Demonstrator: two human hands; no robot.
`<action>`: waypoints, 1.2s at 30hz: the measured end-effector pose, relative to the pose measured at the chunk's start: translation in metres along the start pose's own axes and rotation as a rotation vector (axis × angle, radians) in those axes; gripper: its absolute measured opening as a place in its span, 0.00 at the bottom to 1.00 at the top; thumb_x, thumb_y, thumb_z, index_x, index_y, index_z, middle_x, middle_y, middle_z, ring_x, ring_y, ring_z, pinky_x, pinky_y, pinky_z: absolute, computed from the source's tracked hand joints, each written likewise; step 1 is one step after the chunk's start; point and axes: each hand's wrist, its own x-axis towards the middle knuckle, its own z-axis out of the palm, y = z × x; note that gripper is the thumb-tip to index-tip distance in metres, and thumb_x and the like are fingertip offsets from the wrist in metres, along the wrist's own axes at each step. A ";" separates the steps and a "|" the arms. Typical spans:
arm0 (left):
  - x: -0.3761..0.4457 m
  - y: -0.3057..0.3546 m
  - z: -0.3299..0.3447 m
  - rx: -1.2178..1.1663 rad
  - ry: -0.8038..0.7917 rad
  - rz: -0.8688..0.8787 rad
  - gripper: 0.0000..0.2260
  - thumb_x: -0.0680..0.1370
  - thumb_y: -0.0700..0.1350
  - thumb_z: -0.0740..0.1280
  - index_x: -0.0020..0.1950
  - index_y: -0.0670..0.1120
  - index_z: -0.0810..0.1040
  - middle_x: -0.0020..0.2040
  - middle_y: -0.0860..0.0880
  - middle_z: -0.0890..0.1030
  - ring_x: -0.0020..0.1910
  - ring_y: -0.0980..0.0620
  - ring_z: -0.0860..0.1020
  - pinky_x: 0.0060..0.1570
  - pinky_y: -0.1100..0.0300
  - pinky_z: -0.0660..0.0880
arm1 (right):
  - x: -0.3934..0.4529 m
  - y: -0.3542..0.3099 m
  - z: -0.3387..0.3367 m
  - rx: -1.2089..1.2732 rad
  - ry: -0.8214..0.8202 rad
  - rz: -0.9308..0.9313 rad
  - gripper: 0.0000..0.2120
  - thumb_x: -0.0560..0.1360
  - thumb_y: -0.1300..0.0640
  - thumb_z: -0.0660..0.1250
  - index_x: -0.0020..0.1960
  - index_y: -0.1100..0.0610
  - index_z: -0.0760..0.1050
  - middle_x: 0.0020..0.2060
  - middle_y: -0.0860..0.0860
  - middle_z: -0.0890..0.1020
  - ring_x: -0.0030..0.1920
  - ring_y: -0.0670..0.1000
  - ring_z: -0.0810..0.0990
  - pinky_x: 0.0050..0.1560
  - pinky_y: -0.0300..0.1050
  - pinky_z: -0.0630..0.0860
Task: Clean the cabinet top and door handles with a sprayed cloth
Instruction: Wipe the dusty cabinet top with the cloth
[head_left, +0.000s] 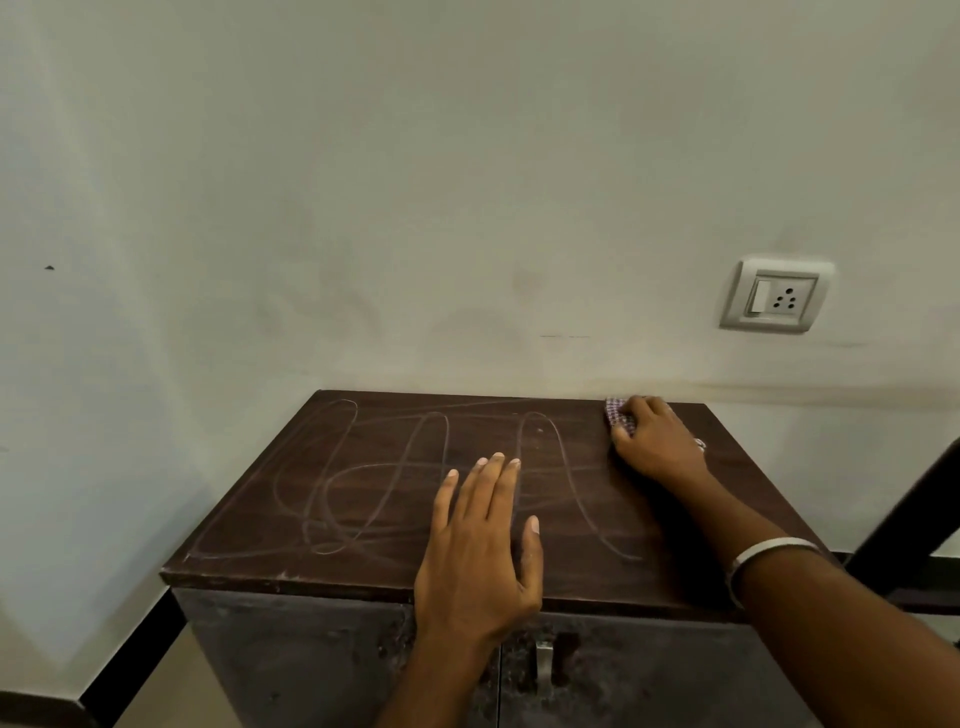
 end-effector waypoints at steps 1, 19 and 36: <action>0.000 0.000 0.000 -0.001 -0.002 0.002 0.26 0.79 0.56 0.52 0.75 0.48 0.63 0.75 0.52 0.66 0.75 0.56 0.60 0.74 0.51 0.52 | 0.003 0.006 -0.001 -0.005 0.021 0.022 0.21 0.76 0.49 0.59 0.66 0.56 0.70 0.67 0.58 0.71 0.67 0.58 0.69 0.68 0.53 0.66; -0.001 -0.002 -0.001 -0.012 -0.006 0.005 0.25 0.79 0.55 0.53 0.76 0.49 0.62 0.76 0.53 0.64 0.76 0.57 0.58 0.74 0.51 0.52 | 0.022 -0.037 0.030 -0.098 -0.036 -0.157 0.26 0.80 0.48 0.54 0.76 0.55 0.62 0.75 0.57 0.63 0.75 0.55 0.60 0.76 0.48 0.51; -0.006 -0.049 -0.022 0.013 0.005 -0.048 0.25 0.79 0.54 0.52 0.75 0.49 0.64 0.74 0.53 0.67 0.74 0.58 0.61 0.74 0.51 0.52 | 0.008 -0.079 0.043 -0.072 -0.084 -0.183 0.26 0.80 0.47 0.54 0.76 0.53 0.62 0.76 0.55 0.62 0.76 0.55 0.58 0.77 0.49 0.50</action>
